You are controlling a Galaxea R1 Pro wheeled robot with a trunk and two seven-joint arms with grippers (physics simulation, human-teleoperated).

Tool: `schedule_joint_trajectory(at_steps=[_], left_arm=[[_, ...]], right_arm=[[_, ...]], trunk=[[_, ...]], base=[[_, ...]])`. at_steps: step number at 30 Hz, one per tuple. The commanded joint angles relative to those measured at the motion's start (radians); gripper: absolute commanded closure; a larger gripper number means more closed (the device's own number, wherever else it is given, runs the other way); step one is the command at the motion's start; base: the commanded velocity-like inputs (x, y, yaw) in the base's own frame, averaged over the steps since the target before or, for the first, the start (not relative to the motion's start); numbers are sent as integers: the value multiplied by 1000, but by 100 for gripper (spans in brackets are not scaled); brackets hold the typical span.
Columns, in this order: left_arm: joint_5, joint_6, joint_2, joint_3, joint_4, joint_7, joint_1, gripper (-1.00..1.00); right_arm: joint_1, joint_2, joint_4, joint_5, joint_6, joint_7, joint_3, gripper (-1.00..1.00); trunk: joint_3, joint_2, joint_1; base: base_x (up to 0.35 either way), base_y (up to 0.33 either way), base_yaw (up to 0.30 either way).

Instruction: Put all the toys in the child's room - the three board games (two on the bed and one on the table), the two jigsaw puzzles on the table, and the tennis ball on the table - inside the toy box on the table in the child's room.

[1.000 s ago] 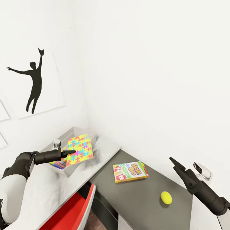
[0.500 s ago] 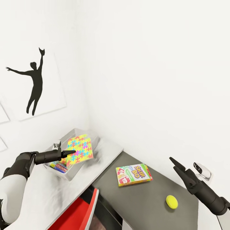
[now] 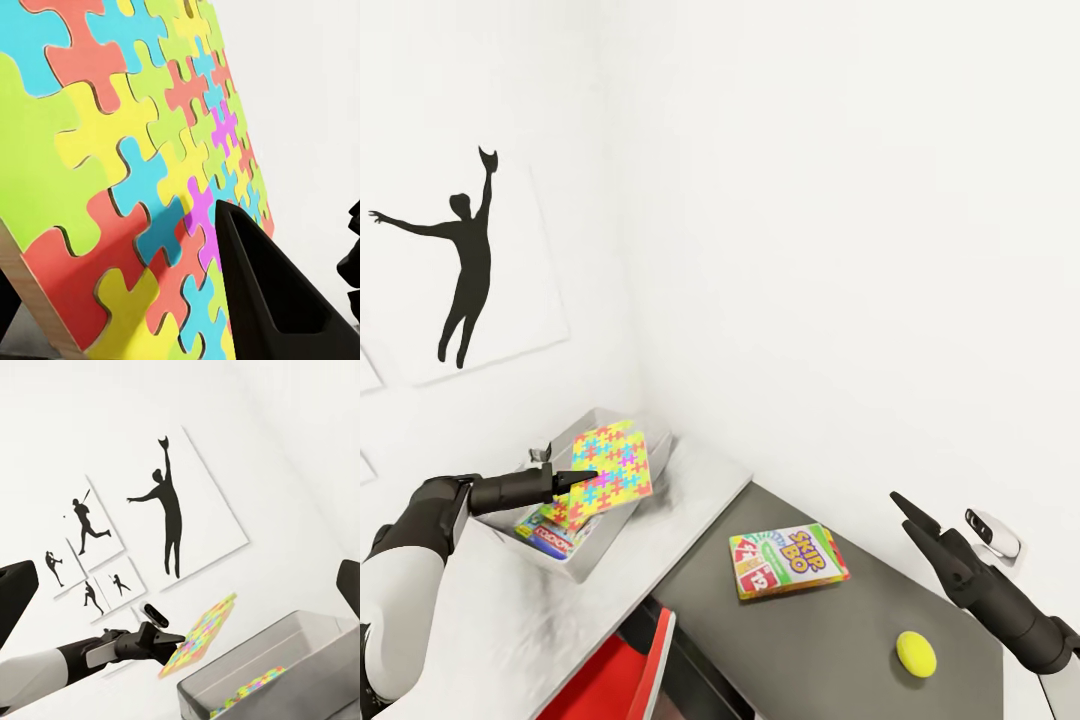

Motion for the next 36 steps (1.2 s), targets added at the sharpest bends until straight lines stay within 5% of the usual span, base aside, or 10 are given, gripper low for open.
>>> schedule_joint_trajectory(at_steps=[1, 25, 32, 34, 36], left_arm=[[-11, 10, -1, 5, -1, -8, -1, 100], [-19, 29, 4, 6, 1, -8, -8, 100], [-25, 184, 35, 7, -7, -8, -30, 100], [-26, 213, 42, 8, -10, 32, -52, 100], [-21, 234, 43, 12, -13, 148, -83, 100]], right_arm=[[-1, 0, 0, -4, 10, 2, 0, -100], [-1, -3, -1, -5, 17, -9, 1, -100], [-1, -3, -1, -4, 18, -29, 2, -100], [-1, -3, -1, -4, 20, -31, 1, -100], [-1, -4, -1, -4, 23, -33, 1, -100]], trunk=[[-2, -2, 1], [-2, -2, 1], [-2, -2, 1], [-2, -2, 1], [-2, -2, 1]], base=[[8, 4, 0], [1, 19, 0], [0, 0, 0], [0, 0, 0], [0, 0, 0]])
